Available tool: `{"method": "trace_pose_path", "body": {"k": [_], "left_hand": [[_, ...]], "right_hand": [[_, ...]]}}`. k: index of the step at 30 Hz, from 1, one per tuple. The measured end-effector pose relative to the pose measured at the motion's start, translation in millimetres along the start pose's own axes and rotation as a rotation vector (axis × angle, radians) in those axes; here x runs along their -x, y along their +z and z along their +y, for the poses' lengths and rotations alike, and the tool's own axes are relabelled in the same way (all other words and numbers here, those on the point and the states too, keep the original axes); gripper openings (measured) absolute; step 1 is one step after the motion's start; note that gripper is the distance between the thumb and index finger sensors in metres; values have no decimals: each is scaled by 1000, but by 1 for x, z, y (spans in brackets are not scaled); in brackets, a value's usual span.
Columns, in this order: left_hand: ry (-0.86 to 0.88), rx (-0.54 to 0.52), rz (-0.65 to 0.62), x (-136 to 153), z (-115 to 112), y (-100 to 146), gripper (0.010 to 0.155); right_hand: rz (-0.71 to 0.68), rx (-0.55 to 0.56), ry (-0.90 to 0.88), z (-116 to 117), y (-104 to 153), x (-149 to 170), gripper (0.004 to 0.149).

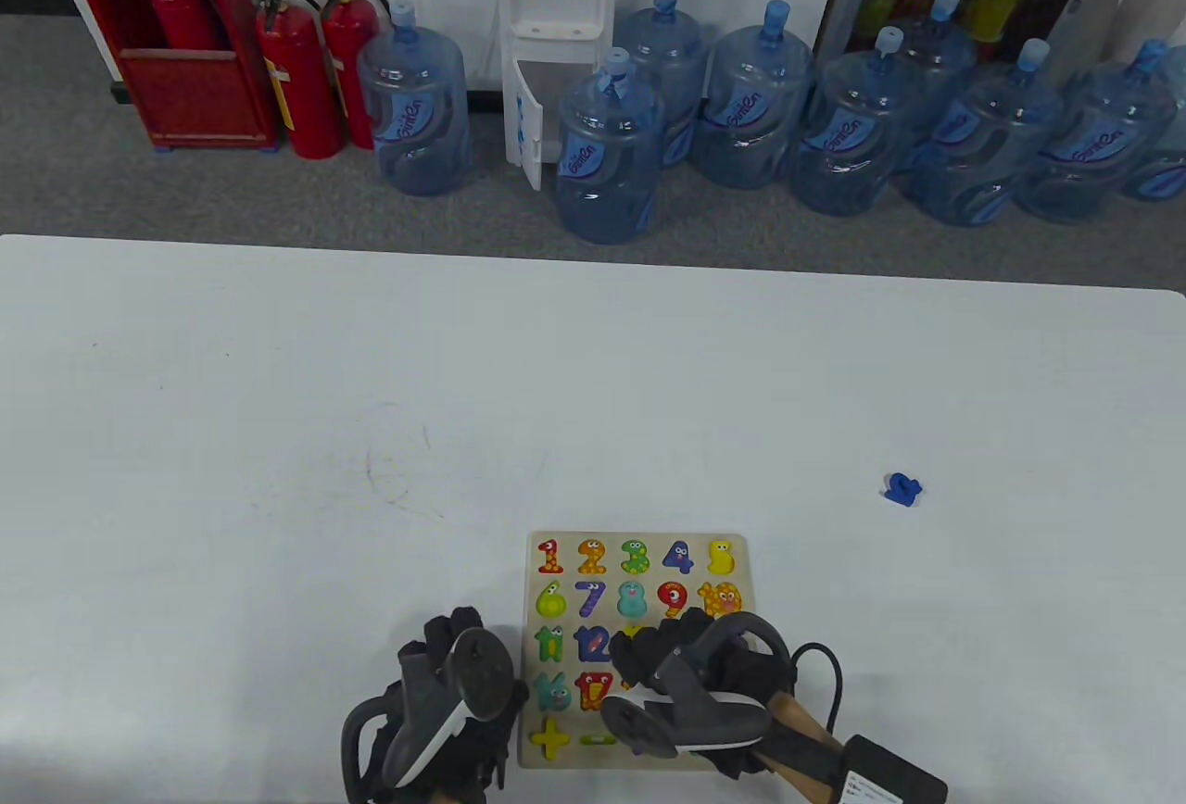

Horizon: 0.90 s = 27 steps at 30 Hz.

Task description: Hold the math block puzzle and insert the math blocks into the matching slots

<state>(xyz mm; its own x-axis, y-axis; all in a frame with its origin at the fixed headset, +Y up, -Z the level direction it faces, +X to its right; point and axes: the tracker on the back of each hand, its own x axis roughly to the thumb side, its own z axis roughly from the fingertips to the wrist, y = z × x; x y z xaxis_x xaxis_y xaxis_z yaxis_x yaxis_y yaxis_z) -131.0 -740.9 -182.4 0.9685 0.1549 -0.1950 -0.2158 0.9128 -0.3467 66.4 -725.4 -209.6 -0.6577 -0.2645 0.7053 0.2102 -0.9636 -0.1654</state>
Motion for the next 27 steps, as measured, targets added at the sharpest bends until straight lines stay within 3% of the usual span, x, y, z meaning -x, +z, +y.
{"method": "trace_pose_path", "body": {"k": [15, 17, 21, 24, 27], "left_hand": [[3, -3, -4, 0, 0, 0, 83], [3, -3, -4, 0, 0, 0, 83], [4, -5, -2, 0, 0, 0, 83], [6, -6, -4, 0, 0, 0, 83], [4, -2, -5, 0, 0, 0, 84]], "right_hand": [[6, 6, 70, -6, 2, -8, 67], [51, 27, 45, -14, 5, 7, 67], [314, 69, 46, -20, 14, 79, 68], [584, -25, -4, -2, 26, 147, 64], [846, -127, -102, 31, 39, 205, 65]]}}
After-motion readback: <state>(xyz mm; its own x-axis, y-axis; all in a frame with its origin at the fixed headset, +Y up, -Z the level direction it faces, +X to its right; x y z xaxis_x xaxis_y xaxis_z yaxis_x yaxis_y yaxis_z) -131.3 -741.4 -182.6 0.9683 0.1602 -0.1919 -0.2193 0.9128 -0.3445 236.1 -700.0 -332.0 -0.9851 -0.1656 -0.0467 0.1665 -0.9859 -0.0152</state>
